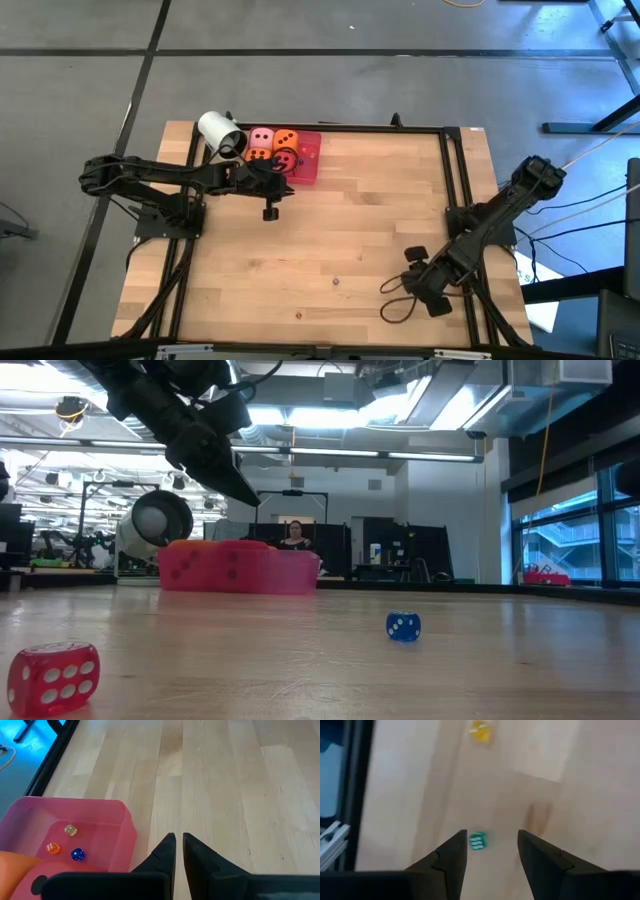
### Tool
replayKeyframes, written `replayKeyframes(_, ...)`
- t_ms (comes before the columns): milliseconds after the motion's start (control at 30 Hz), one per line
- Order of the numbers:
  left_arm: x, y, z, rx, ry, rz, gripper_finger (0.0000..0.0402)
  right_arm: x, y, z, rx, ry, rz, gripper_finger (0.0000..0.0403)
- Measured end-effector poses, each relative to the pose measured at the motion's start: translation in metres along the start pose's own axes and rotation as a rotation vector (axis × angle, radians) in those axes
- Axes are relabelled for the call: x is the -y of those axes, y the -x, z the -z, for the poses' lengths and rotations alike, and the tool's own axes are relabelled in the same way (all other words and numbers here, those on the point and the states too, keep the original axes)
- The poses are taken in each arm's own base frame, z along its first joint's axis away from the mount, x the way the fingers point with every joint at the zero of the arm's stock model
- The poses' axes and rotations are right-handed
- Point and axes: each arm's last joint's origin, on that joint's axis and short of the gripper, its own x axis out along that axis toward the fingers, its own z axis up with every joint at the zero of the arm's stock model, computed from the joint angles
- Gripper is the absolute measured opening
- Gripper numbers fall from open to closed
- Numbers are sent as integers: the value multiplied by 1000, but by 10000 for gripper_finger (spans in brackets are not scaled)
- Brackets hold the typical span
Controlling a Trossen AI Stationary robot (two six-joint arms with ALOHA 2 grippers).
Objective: Pick & Place Dice
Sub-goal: Put the small green die into the red bin
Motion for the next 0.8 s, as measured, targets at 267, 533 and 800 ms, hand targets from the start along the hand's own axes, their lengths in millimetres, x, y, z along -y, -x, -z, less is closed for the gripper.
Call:
replayKeyframes(267,0,0,0,0,-1,0,28,-13,-20,6,-68,57,2,175)
replayKeyframes(533,0,0,0,-2,-1,1,28,-15,-32,5,-81,67,8,175)
replayKeyframes(800,0,0,1,-8,-1,2,29,-17,-46,5,-117,97,25,157)
